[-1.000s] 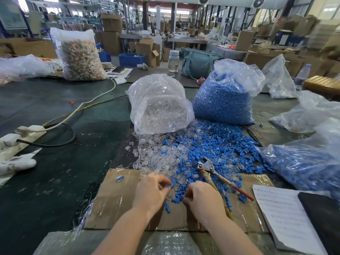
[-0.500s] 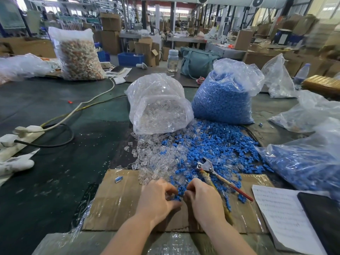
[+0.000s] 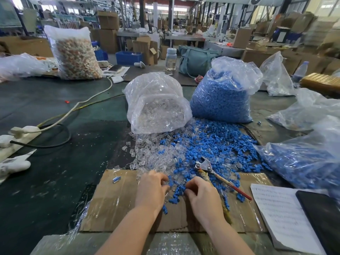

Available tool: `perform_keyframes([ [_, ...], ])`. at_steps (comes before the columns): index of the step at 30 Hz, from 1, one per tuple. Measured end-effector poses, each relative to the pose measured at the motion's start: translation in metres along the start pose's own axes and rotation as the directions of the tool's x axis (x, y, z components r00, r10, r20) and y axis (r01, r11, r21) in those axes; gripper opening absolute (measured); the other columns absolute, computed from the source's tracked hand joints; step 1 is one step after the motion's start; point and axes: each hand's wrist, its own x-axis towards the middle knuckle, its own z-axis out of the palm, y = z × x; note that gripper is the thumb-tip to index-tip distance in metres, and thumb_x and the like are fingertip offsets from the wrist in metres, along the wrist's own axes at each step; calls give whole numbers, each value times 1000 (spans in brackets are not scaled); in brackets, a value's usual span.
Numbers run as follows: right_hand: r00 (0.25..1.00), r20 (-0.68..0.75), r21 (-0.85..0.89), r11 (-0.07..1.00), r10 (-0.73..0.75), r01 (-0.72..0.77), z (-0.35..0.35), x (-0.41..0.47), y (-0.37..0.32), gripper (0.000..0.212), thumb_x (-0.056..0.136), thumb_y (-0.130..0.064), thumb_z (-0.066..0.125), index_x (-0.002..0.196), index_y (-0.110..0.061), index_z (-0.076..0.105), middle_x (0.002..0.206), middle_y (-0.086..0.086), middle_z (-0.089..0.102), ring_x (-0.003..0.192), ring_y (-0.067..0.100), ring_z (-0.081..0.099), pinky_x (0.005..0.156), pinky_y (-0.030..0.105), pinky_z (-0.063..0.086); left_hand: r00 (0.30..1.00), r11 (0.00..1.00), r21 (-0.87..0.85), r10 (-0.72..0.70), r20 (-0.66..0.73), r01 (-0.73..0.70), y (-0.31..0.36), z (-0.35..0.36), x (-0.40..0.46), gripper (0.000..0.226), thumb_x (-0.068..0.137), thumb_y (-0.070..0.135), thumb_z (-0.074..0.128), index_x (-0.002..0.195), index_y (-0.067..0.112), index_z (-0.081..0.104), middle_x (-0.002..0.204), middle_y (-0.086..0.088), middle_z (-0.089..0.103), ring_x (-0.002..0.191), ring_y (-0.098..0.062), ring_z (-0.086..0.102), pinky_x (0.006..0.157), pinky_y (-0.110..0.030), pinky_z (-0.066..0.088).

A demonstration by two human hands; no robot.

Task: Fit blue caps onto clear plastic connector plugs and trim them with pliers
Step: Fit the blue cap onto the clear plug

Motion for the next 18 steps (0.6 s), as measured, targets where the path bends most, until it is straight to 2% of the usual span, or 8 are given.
perform_keyframes([
  [3,1000,-3,58,998,25,-24,-3,0,-2,13,88,-18,62,80,-26,56,74,-17,54,77,6,53,68,20,42,999,1000,6,22,-43,-22,0,-1,-2,17,84,30,64,101,25,63,95,14,48,101,-4,44,95,-19,36],
  [5,1000,-5,83,996,30,-29,-5,-1,-3,12,88,-17,62,79,-24,56,75,-15,56,79,9,54,72,25,45,998,998,-67,13,-68,-17,2,-3,-3,14,85,26,64,98,26,61,95,15,50,97,-5,47,91,-18,39],
  [8,1000,-18,121,993,19,-17,-6,-1,-5,13,88,-14,61,80,-23,56,74,-15,55,77,7,53,70,20,43,998,950,-309,-58,-39,43,9,-7,-5,16,85,14,66,96,24,61,83,7,59,74,-5,54,66,-12,45],
  [9,1000,-21,139,990,14,-11,-7,-1,-6,14,89,-13,61,80,-23,56,73,-16,55,76,4,52,67,14,40,997,913,-402,-78,-11,67,11,-8,-5,20,85,11,64,99,25,61,83,4,59,72,-6,54,65,-13,46],
  [12,999,-32,205,979,8,-1,-7,0,-8,18,89,-10,60,79,-25,55,75,-16,57,75,-3,51,64,7,38,992,841,-526,-102,75,127,14,-9,-7,24,90,11,57,107,28,62,93,0,61,84,-10,58,77,-21,50],
  [15,999,-29,244,970,18,-10,-7,1,-9,19,89,-9,60,79,-25,58,77,-14,60,78,2,54,68,12,40,984,771,-611,-138,112,177,16,-9,-7,17,91,12,57,97,25,67,93,5,66,84,-4,58,67,-6,45],
  [16,999,-23,248,968,24,-17,-7,2,-9,19,89,-9,59,79,-25,58,78,-13,60,79,3,55,69,15,41,981,747,-636,-152,122,195,16,-10,-7,15,90,11,58,94,23,67,92,4,66,82,-4,59,64,-5,44],
  [18,999,-18,253,967,38,-32,-8,4,-9,20,89,-9,59,80,-26,58,79,-13,61,79,4,56,70,17,42,972,686,-688,-176,157,235,16,-10,-6,14,89,7,59,91,19,66,90,0,67,81,-8,59,67,-10,46],
])
